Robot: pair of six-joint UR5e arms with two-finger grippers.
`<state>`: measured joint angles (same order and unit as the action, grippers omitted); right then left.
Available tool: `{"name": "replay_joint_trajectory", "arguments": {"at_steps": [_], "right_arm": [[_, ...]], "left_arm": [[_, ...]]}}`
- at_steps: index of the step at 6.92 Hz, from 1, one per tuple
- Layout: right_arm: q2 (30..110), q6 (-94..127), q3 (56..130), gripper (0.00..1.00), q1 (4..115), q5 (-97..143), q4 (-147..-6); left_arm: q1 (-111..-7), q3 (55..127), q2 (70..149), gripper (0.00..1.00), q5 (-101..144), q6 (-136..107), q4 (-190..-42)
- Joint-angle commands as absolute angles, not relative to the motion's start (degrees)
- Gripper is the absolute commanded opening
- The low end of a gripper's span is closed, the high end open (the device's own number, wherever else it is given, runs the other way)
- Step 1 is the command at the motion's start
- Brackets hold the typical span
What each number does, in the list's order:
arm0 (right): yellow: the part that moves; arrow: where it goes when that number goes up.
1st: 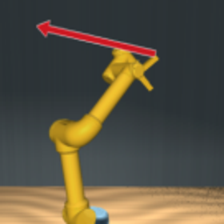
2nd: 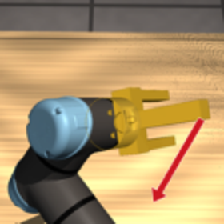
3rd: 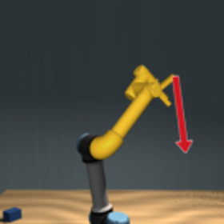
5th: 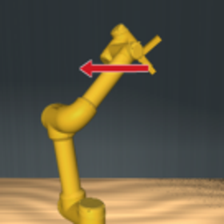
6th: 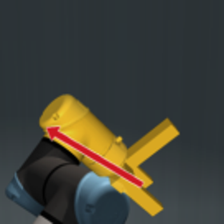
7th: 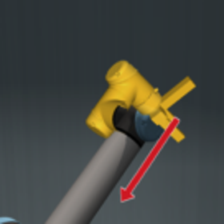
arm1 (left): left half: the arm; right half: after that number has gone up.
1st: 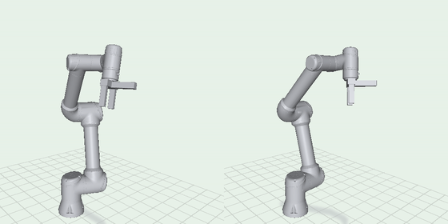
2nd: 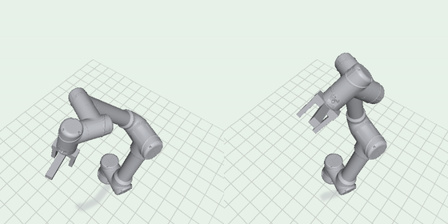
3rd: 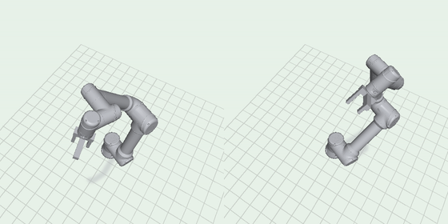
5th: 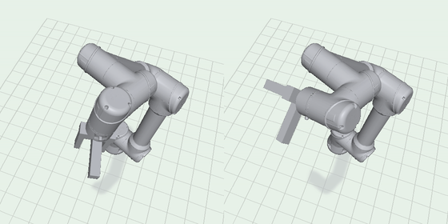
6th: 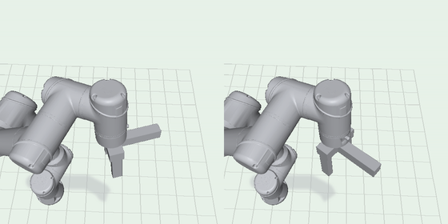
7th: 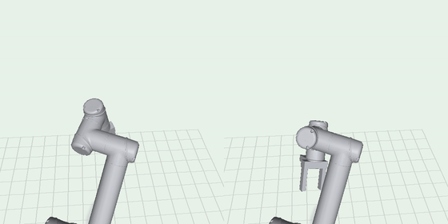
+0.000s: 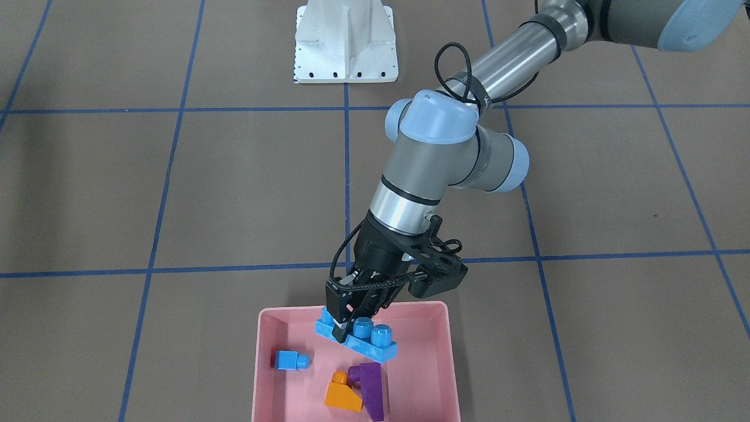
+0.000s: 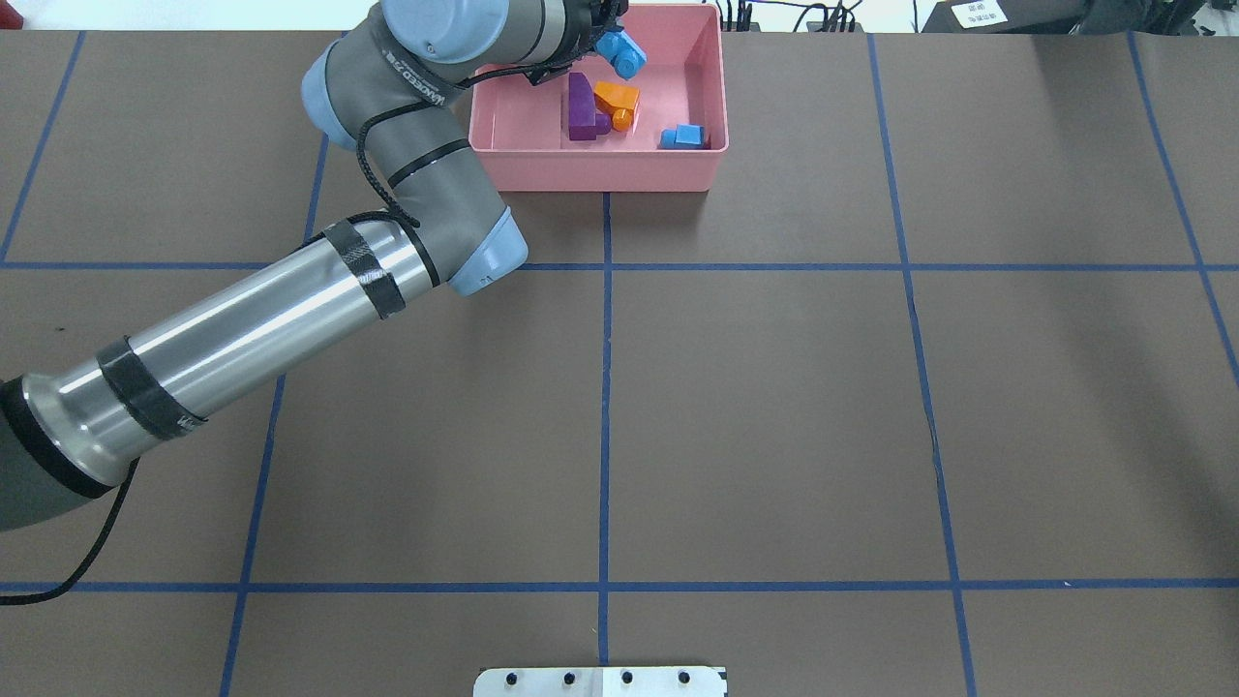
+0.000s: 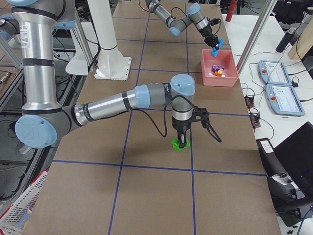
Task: Put all blocks into box
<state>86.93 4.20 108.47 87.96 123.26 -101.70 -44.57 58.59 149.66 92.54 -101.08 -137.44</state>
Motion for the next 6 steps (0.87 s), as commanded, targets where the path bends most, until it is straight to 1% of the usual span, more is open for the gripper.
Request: {"name": "replay_joint_trajectory", "arguments": {"at_steps": [1,2,3,5,6], "right_arm": [[79.22,14.27,107.93,0.00,82.64,123.40,-101.43],[77.71,15.98,107.49,0.00,81.14,123.40,-100.56],[75.09,16.95,106.71,0.00,79.64,123.14,-99.07],[67.36,18.01,101.97,0.00,77.27,122.96,-99.05],[64.11,18.97,100.82,0.00,75.86,122.96,-99.05]], "left_arm": [[-44.30,55.38,149.85,0.00,91.14,-102.48,-138.16],[-44.30,55.37,149.68,0.41,91.14,-102.13,-138.08],[-44.38,55.46,149.50,0.99,91.23,-101.26,-137.82],[-44.65,56.33,149.41,1.00,91.84,-100.90,-136.59],[-45.61,57.73,149.41,1.00,95.15,-100.99,-134.23]]}}
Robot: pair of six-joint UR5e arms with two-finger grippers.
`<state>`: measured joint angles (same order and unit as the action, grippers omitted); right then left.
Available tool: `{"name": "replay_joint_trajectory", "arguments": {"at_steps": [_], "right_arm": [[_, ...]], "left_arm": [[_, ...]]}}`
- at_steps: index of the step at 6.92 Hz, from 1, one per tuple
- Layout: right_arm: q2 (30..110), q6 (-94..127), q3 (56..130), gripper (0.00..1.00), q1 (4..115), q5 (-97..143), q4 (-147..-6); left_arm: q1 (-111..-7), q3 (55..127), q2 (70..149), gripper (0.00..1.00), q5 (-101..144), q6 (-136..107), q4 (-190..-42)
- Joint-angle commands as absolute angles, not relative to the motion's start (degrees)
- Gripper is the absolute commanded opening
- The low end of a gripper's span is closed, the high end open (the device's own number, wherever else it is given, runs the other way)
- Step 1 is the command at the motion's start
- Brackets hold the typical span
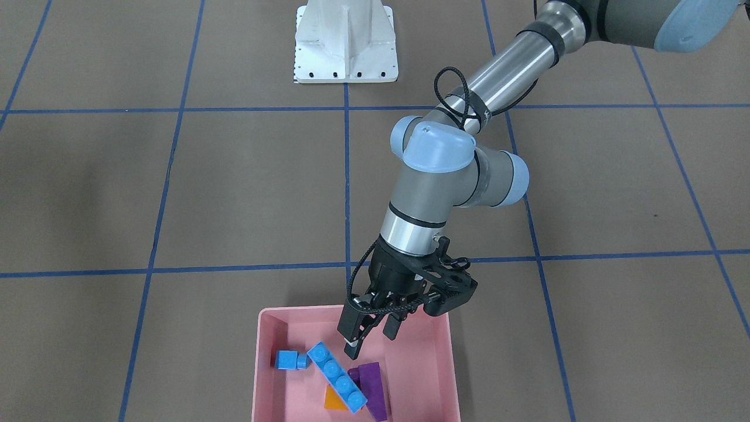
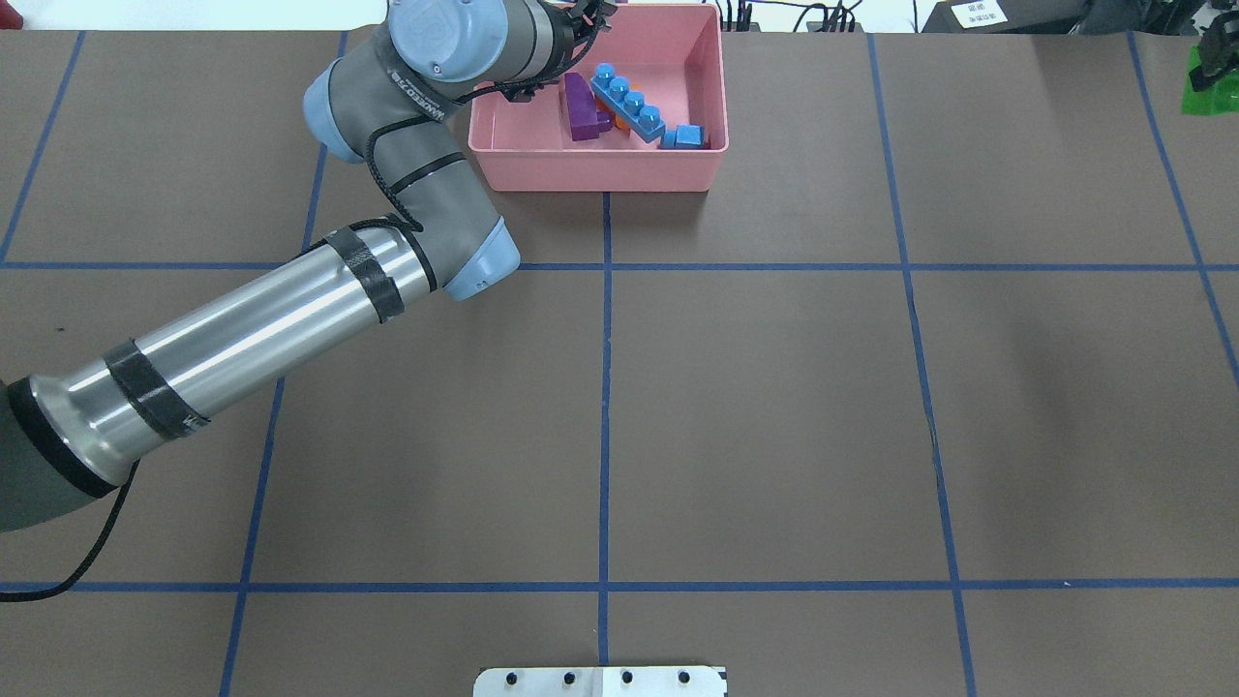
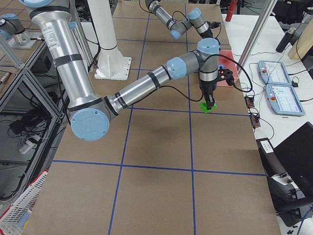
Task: Put all blocks into box
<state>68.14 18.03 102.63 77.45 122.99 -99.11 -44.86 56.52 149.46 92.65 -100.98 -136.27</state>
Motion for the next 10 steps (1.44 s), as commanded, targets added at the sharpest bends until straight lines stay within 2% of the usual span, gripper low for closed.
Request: {"name": "replay_joint_trajectory", "arguments": {"at_steps": [1,2,5,8,10], "right_arm": [[60.51,24.12,100.46,0.00,73.76,122.96,-99.05],[56.90,28.96,100.37,0.00,70.09,122.96,-98.97],[47.67,36.56,97.14,0.00,62.69,118.07,-97.57],[44.57,47.42,83.55,0.00,54.08,111.11,-68.56],[36.35,53.06,72.56,0.00,49.33,103.67,-63.99]], "left_arm": [[-47.79,60.09,148.28,1.00,100.93,-101.07,-129.86],[-49.81,64.21,145.92,1.00,104.99,-100.81,-124.86],[-57.46,79.93,132.06,1.00,117.04,-91.81,-117.53],[-59.76,94.69,122.99,1.00,116.72,-75.81,-102.28],[-61.69,99.30,119.99,1.00,116.63,-66.66,-94.33]]}}
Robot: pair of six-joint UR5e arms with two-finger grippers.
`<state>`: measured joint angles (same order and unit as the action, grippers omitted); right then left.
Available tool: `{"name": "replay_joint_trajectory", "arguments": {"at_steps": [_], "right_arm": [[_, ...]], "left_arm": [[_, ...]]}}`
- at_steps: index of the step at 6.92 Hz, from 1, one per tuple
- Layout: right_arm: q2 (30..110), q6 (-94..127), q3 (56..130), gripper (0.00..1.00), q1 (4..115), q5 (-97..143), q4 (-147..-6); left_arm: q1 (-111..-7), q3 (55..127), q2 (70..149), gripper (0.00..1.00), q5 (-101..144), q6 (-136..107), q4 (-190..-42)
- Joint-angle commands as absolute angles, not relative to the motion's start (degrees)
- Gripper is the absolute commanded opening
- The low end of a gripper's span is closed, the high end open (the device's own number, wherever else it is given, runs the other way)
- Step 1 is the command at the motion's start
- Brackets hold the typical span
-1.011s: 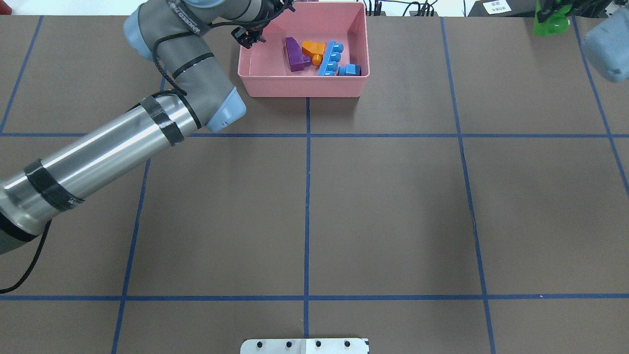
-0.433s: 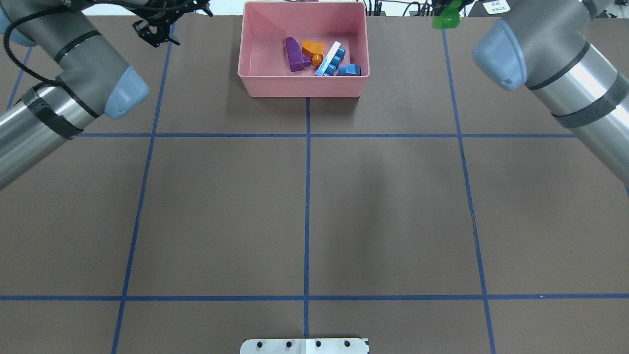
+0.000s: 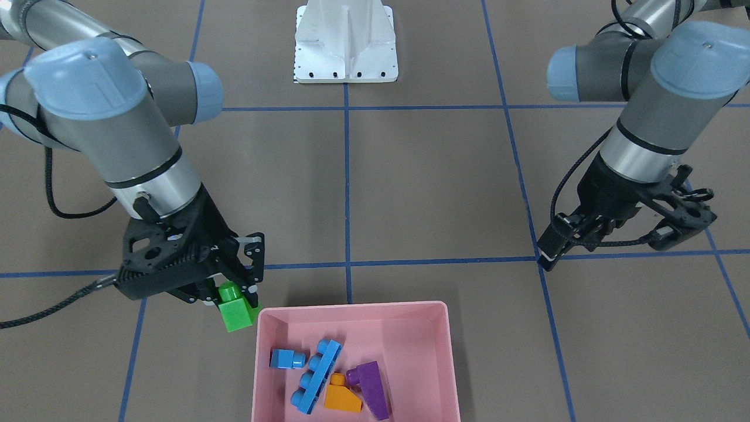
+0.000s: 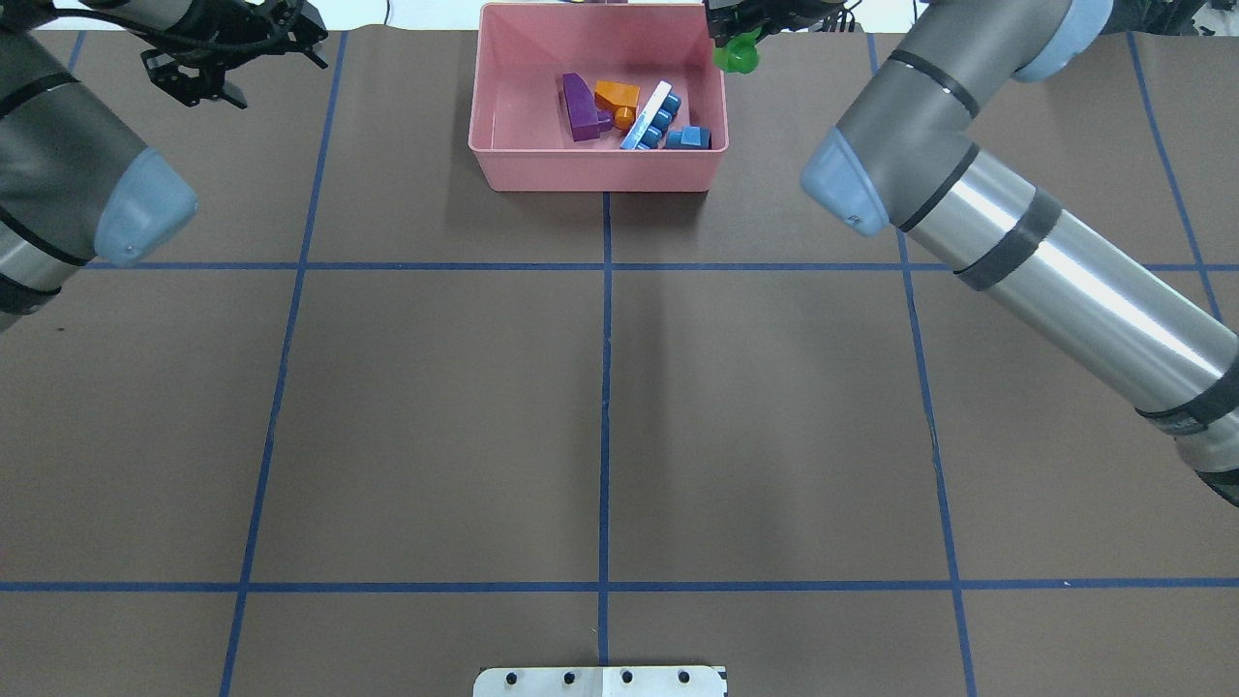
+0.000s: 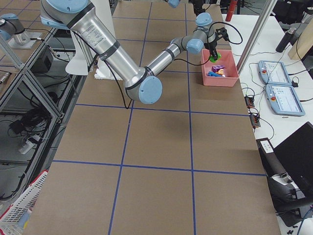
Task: Put all blocks into box
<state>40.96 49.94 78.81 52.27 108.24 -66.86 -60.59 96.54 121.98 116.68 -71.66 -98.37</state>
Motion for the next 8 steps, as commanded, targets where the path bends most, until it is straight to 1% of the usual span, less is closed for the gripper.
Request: {"name": "replay_joint_trajectory", "arguments": {"at_steps": [1,3,4,5,6,7,8], "right_arm": [[32.30,57.35,67.64,0.00,47.13,99.53,-63.81],[27.00,58.01,59.98,0.00,43.87,92.93,-63.81],[25.42,58.01,57.24,0.00,43.68,92.38,-63.81],[24.97,60.53,56.52,0.00,43.42,92.11,-63.72],[24.61,61.25,56.43,0.39,43.42,92.11,-63.72],[24.78,61.00,56.08,0.99,42.46,91.76,-63.89],[24.52,61.17,56.07,0.99,42.63,91.76,-63.98]], "left_arm": [[-62.31,101.49,115.97,1.00,116.54,-62.79,-94.22],[-64.06,105.63,108.23,1.00,116.46,-52.00,-94.22],[-64.42,106.08,106.71,1.00,116.46,-50.12,-94.22],[-64.42,106.17,106.53,1.00,116.46,-50.10,-94.22],[-64.51,106.17,106.18,1.00,116.46,-50.01,-94.31],[-64.51,106.17,106.00,1.00,116.46,-49.92,-94.31],[-64.51,106.95,105.04,1.00,116.46,-49.40,-94.31]]}}
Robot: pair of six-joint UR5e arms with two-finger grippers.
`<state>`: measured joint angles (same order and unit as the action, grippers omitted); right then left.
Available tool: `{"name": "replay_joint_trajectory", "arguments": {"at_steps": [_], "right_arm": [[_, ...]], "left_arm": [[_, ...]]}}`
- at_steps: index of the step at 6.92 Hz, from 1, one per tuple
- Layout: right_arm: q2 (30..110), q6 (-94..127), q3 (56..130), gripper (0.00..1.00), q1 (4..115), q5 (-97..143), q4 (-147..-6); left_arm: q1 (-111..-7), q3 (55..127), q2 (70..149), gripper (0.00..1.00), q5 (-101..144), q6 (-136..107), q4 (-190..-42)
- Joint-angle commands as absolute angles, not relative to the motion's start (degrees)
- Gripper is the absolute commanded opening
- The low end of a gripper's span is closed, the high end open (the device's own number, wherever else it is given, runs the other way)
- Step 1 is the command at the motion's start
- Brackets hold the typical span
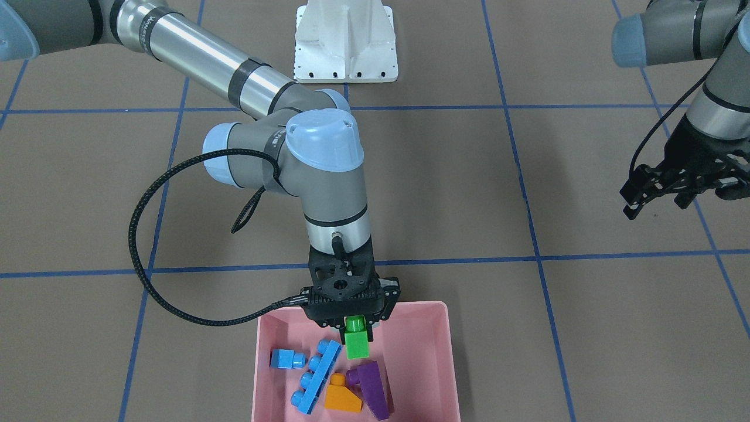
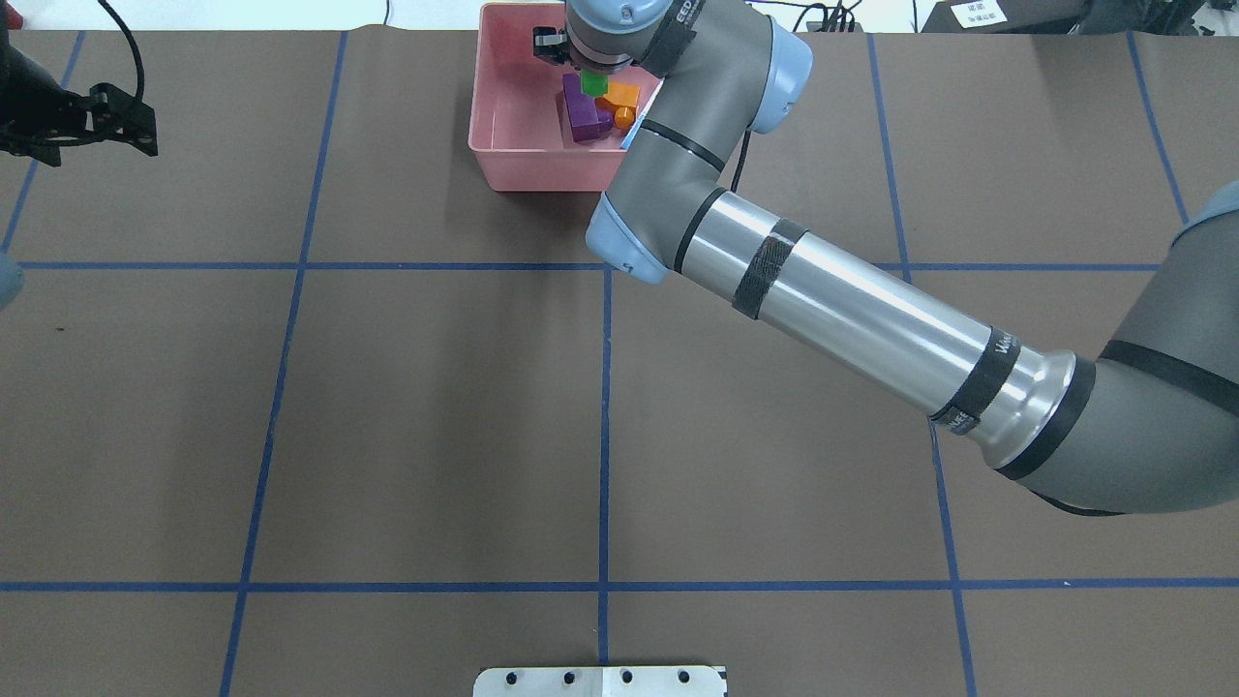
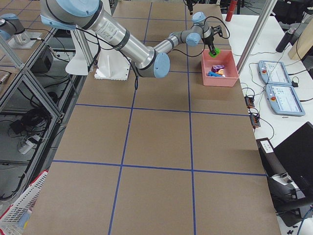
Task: Put all blocks into box
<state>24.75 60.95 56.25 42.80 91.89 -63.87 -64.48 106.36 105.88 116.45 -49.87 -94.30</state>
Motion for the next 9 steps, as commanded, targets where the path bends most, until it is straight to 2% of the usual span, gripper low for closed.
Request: {"name": "replay_joint_trajectory", "arguments": {"at_steps": [1,3,5,6,7,9], "right_arm": [[24.17,61.00,56.07,0.99,43.32,92.28,-64.07],[24.26,60.65,58.61,0.99,45.95,100.40,-68.69],[25.92,52.27,70.60,1.00,52.87,114.01,-91.81],[31.32,43.59,78.93,1.00,57.00,117.82,-101.42],[39.82,35.76,86.67,1.00,60.96,119.78,-105.08],[56.53,16.72,93.84,1.00,69.84,127.34,-104.94]], "left_arm": [[-64.60,107.22,104.86,1.00,116.46,-48.26,-94.22],[-64.86,109.84,101.81,1.00,116.54,-48.08,-94.31],[-64.86,115.99,93.20,1.00,116.63,-37.76,-94.04],[-64.95,116.45,90.64,1.00,117.15,-34.23,-93.96],[-64.95,116.72,89.22,1.00,117.68,-30.01,-93.43],[-66.17,120.39,85.99,1.00,121.55,-29.18,-92.02]]}}
